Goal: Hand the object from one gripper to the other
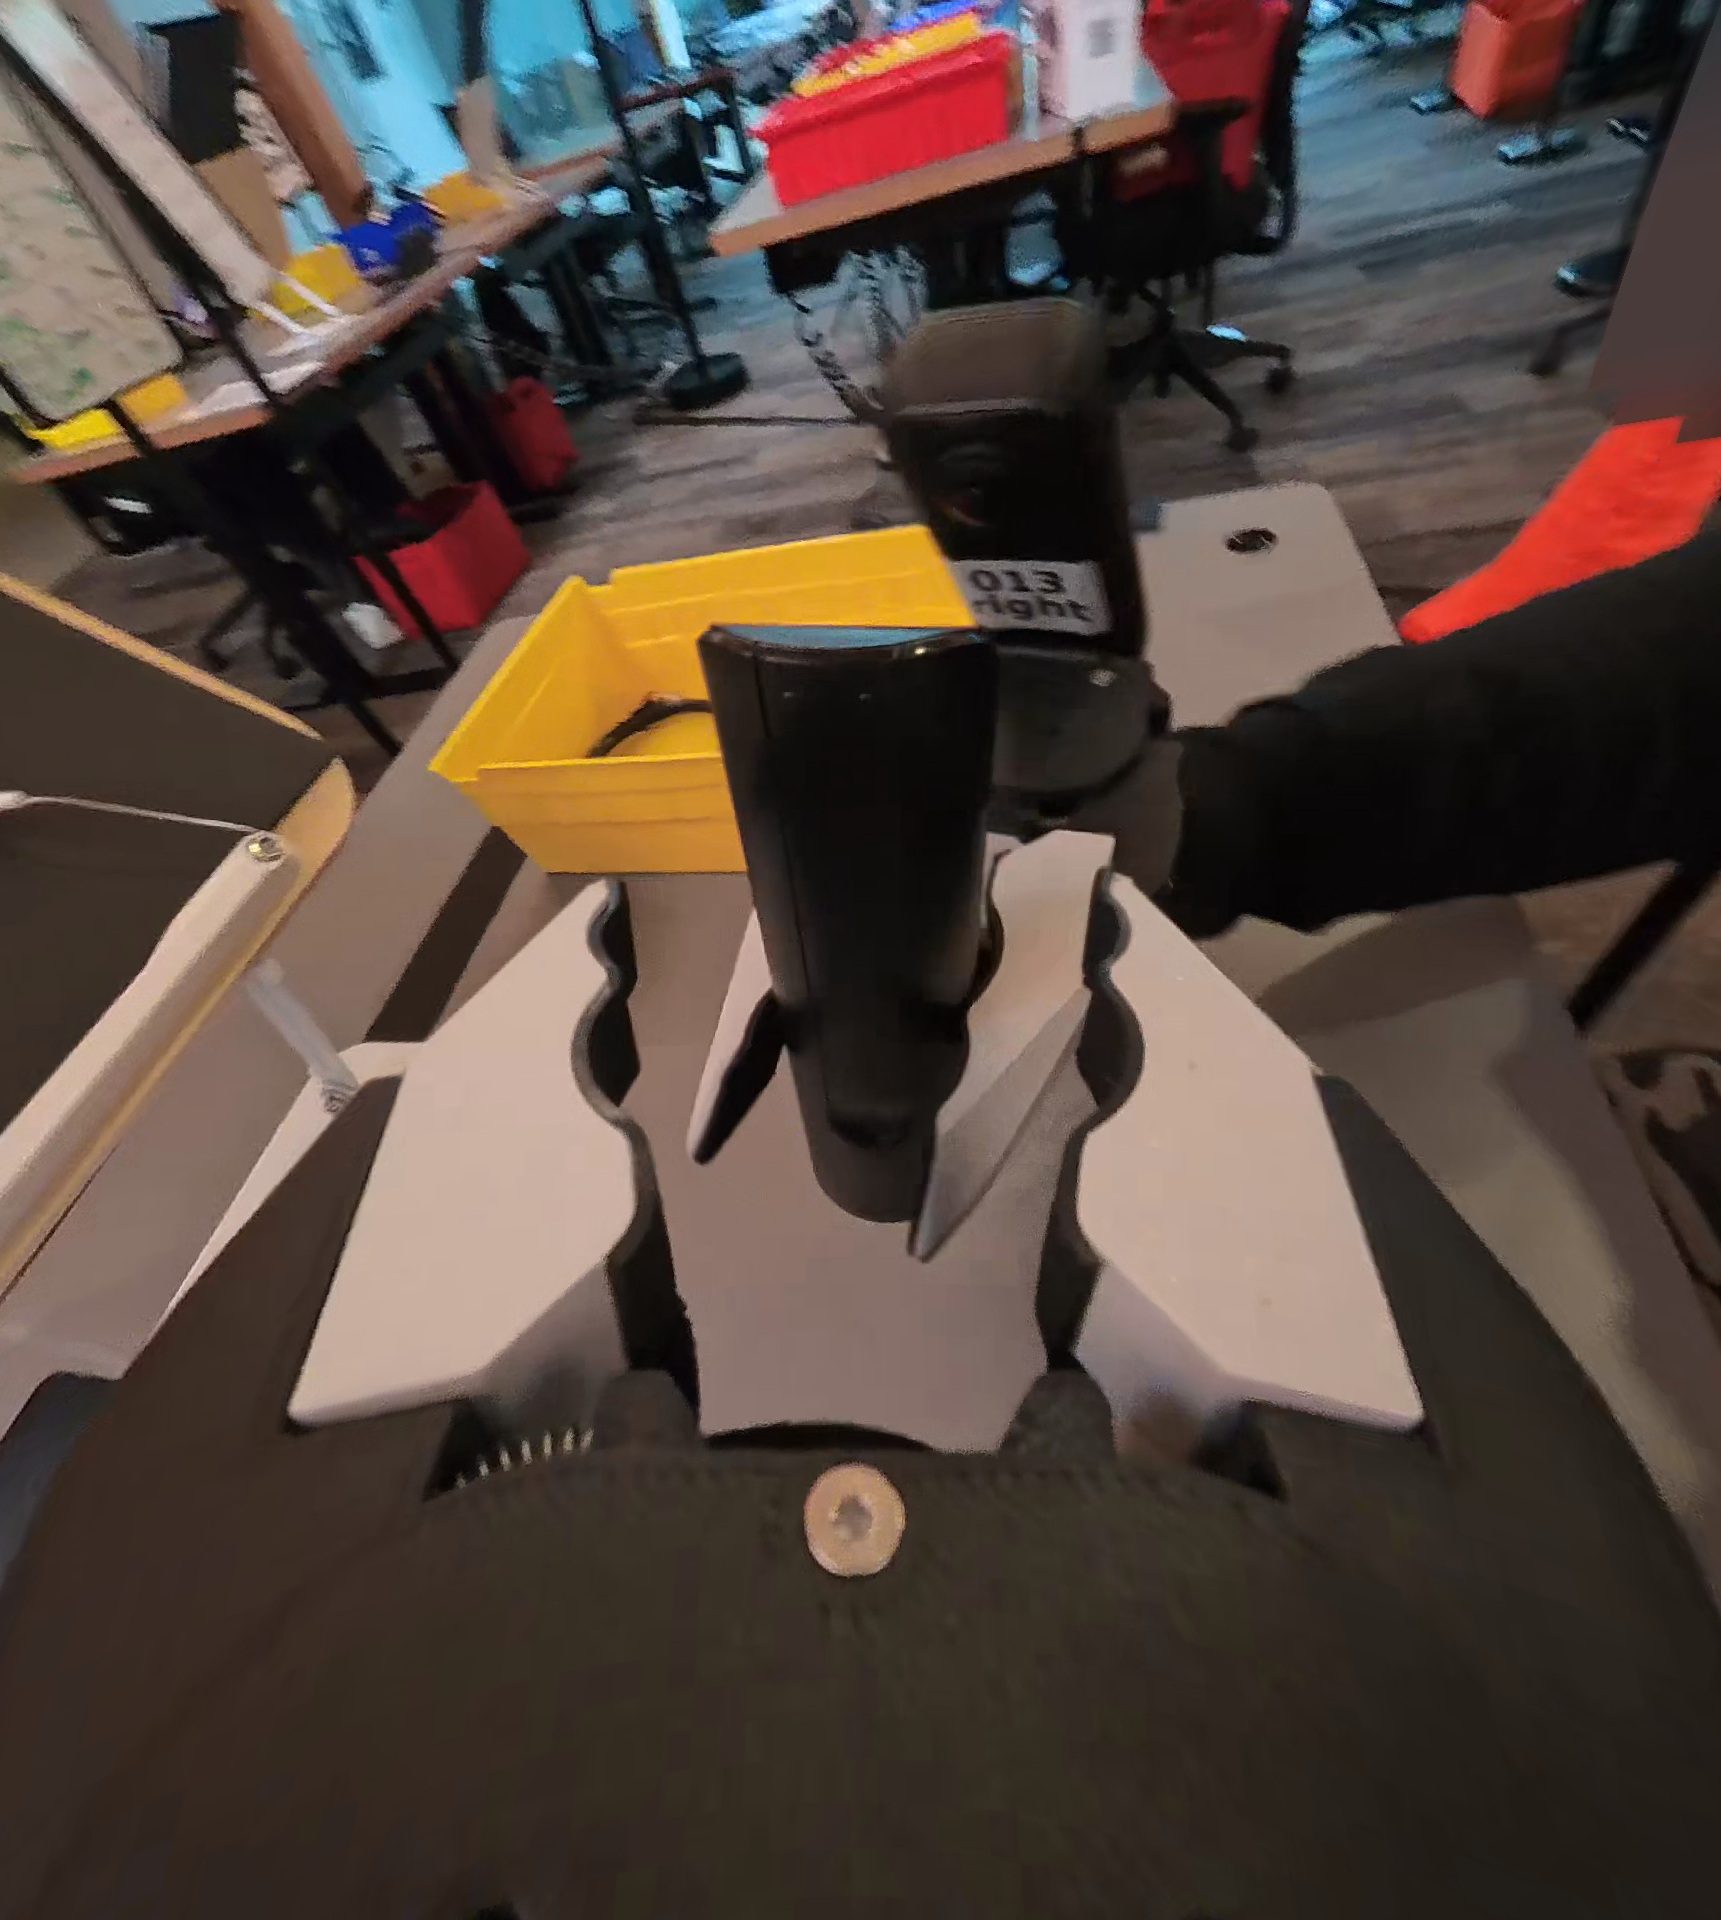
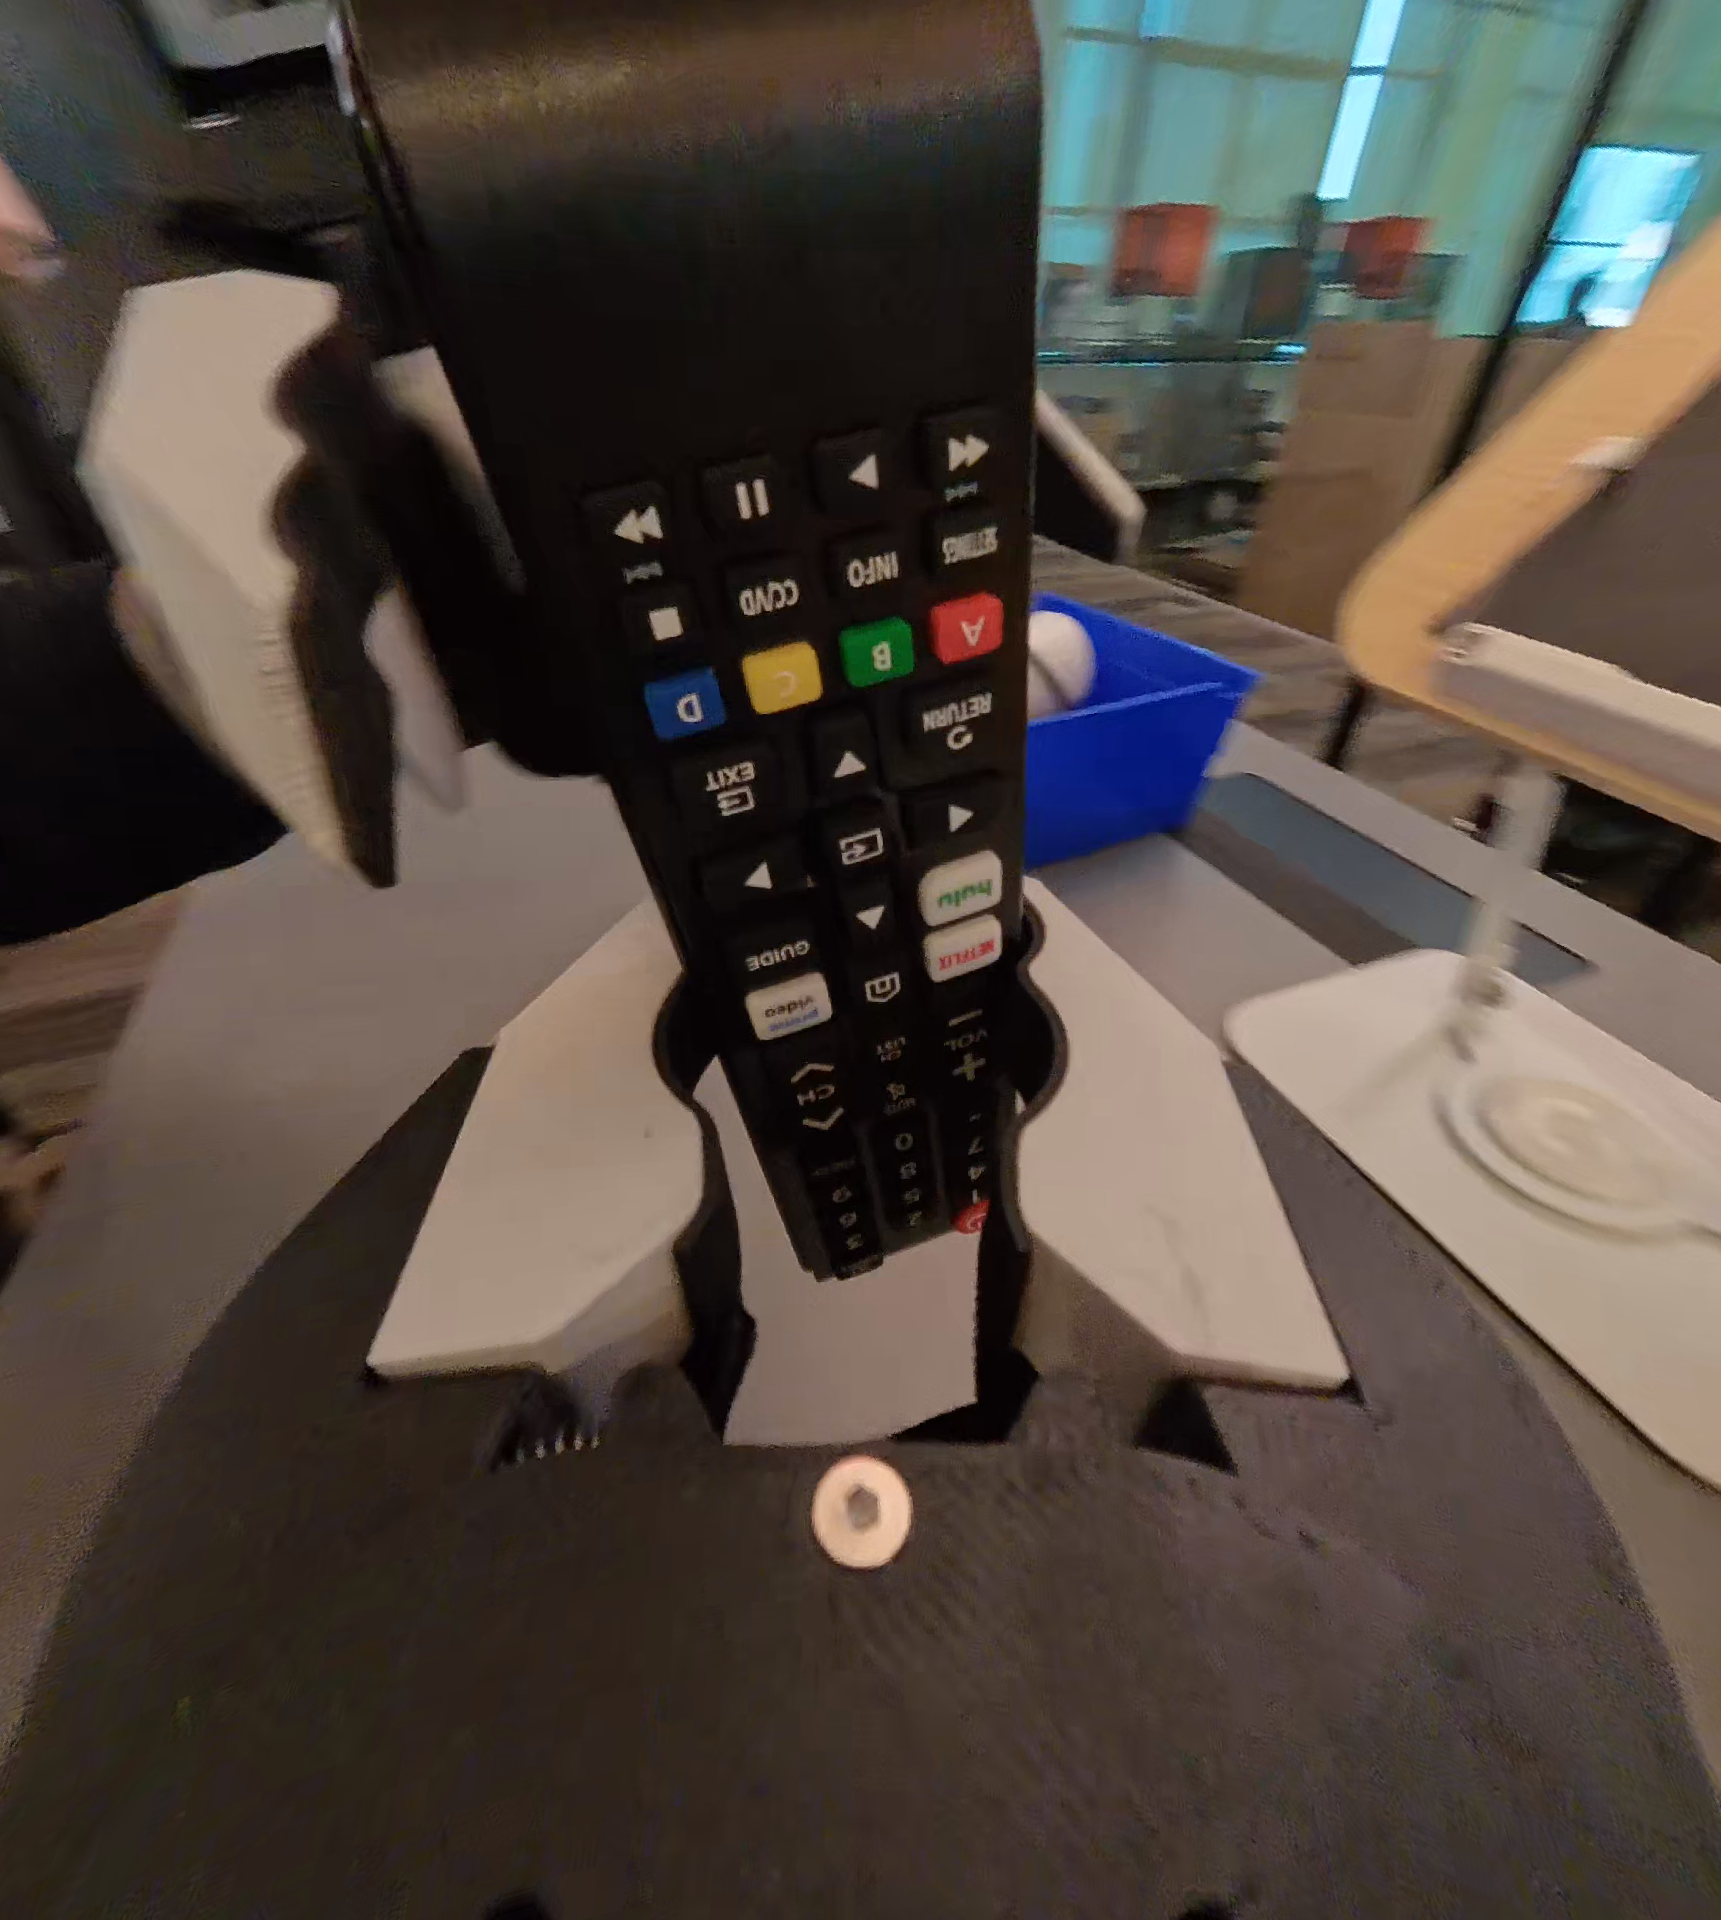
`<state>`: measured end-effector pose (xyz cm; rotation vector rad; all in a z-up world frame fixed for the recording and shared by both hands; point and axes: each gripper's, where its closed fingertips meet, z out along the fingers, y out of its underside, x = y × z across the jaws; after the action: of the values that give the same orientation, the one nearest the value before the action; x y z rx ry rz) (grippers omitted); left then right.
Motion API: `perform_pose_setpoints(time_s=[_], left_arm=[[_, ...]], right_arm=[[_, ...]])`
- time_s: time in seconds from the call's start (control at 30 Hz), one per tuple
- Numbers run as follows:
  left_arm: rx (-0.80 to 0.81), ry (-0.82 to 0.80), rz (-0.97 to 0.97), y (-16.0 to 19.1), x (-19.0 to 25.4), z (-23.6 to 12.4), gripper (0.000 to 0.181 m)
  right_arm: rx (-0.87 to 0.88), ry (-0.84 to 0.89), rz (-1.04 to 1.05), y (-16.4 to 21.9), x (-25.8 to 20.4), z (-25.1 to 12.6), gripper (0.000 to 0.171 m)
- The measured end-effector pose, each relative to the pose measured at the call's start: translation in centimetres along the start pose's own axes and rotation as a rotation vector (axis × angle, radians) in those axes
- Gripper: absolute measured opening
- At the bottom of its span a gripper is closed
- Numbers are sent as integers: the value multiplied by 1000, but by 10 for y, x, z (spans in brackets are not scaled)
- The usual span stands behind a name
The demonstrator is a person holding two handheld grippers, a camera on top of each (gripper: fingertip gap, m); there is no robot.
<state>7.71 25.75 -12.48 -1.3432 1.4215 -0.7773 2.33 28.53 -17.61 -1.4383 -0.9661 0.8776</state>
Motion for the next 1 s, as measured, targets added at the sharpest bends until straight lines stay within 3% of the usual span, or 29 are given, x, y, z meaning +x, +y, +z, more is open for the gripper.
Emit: perform_pose_setpoints(time_s=[0.13,0.33,0.43,0.6,0.9,1.0], left_arm=[[70,-120,-88,1,-16,6,83],[92,-264,-117,3,-27,15,68],[83,-319,-154,9,-29,22,64],[105,-368,-170,13,-28,27,33],[95,-373,-213,15,-31,28,31],[100,-326,-266,15,-32,27,31]], right_arm=[[2,270,19,6,37,-7,51],[-44,408,-4,19,46,-7,51],[-61,433,-33,22,45,-4,51],[-66,458,-39,25,45,-1,51],[-51,431,-41,25,43,-1,52],[-61,410,-72,25,38,-3,65]])
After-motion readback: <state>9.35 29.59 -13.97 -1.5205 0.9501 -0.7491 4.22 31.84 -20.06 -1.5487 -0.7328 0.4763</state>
